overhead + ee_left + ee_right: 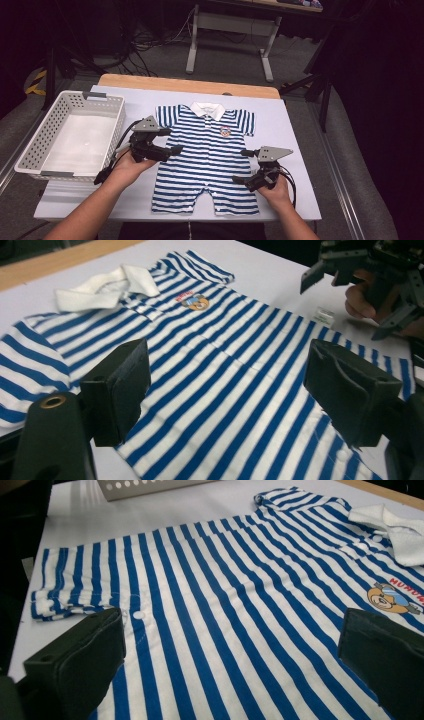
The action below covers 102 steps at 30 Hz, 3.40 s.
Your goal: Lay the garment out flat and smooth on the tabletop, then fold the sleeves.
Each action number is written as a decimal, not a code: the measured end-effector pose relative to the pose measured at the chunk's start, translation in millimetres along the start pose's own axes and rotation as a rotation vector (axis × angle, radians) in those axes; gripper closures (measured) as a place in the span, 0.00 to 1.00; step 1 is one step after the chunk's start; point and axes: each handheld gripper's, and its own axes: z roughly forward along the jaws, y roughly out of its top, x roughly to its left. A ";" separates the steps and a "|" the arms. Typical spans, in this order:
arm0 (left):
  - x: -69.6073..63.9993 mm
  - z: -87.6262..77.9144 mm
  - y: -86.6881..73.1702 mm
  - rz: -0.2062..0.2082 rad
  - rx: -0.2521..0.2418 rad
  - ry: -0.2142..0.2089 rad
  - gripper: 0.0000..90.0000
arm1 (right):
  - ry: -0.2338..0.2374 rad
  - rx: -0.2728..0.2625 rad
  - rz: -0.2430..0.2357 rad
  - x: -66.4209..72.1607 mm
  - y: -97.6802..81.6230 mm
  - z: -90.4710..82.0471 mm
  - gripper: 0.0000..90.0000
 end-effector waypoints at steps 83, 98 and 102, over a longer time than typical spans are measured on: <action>113.5 85.0 -0.2 -0.403 0.328 0.543 0.96 | -0.079 -0.022 0.006 1.9 -5.7 -3.4 0.10; 113.3 79.4 7.4 -0.374 0.341 0.604 0.98 | -0.074 -0.020 -0.002 3.0 -5.4 -3.1 0.10; 110.8 77.6 10.5 -0.371 0.308 0.603 0.98 | -0.074 -0.018 -0.003 3.2 -5.3 -2.9 0.10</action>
